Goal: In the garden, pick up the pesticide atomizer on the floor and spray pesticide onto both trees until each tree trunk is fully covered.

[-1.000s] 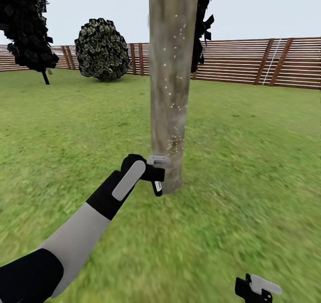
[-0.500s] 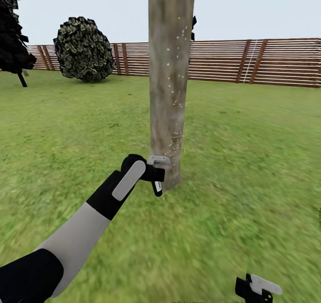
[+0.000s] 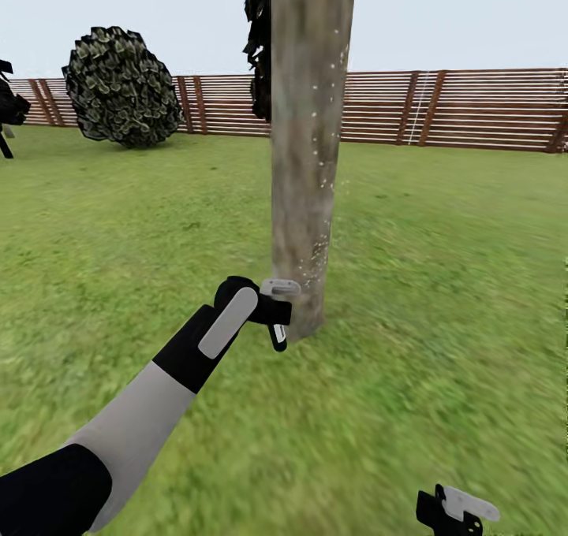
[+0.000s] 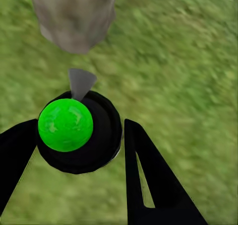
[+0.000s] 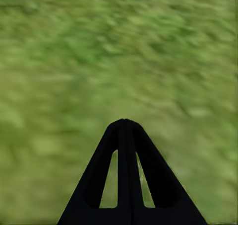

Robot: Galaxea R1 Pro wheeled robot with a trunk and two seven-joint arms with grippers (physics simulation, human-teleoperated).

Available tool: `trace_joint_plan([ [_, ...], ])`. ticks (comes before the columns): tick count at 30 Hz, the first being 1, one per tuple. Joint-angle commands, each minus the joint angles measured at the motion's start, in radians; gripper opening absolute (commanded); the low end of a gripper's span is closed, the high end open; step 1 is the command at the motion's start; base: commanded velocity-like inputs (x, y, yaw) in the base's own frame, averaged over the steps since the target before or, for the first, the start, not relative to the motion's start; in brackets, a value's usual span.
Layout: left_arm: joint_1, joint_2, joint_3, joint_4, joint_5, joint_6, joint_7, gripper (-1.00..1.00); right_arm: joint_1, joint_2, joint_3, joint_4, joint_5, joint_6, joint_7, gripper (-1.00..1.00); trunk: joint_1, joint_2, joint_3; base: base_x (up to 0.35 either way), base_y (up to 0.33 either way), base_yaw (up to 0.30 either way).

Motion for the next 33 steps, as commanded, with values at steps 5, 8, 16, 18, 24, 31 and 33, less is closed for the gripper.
trace_joint_plan([
  [5,0.0,0.001,-0.001,-0.001,0.01,0.001,0.01,-1.0,-0.001,0.001,-0.003,0.0,0.01,-0.001,-0.002,-1.0,0.0,0.0,-0.001,0.152,0.323,-0.255],
  [8,0.0,0.001,-0.001,-0.001,0.01,0.001,0.01,-1.0,-0.001,0.001,-0.003,0.0,0.01,-0.001,-0.002,-1.0,0.0,0.0,-0.001,0.098,0.326,-0.221],
  [16,0.0,0.001,-0.001,-0.001,0.01,0.001,0.009,-1.0,-0.001,0.001,-0.003,0.0,0.01,-0.001,-0.001,-1.0,0.0,0.0,-0.001,-0.027,0.332,-0.142],
  [18,0.003,0.001,-0.001,-0.001,0.01,0.001,0.009,-1.0,-0.001,0.001,-0.003,0.0,0.01,-0.001,-0.001,-1.0,0.0,0.0,-0.001,-0.11,0.332,-0.268],
  [24,0.004,0.001,-0.001,-0.003,0.01,0.001,0.008,-1.0,-0.001,0.001,-0.003,0.0,0.01,-0.001,-0.001,-1.0,0.0,0.0,-0.001,-0.112,0.331,-0.282],
  [31,0.004,0.001,-0.001,-0.003,0.01,0.001,0.008,-1.0,-0.001,0.001,-0.003,0.0,0.01,-0.001,-0.001,-1.0,0.0,0.0,-0.001,-0.074,0.331,-0.286],
  [33,0.004,0.001,-0.001,-0.003,0.009,0.001,0.008,-1.0,-0.001,0.001,-0.003,0.0,0.01,-0.001,-0.001,-1.0,0.0,0.0,-0.001,-0.017,0.329,-0.284],
])
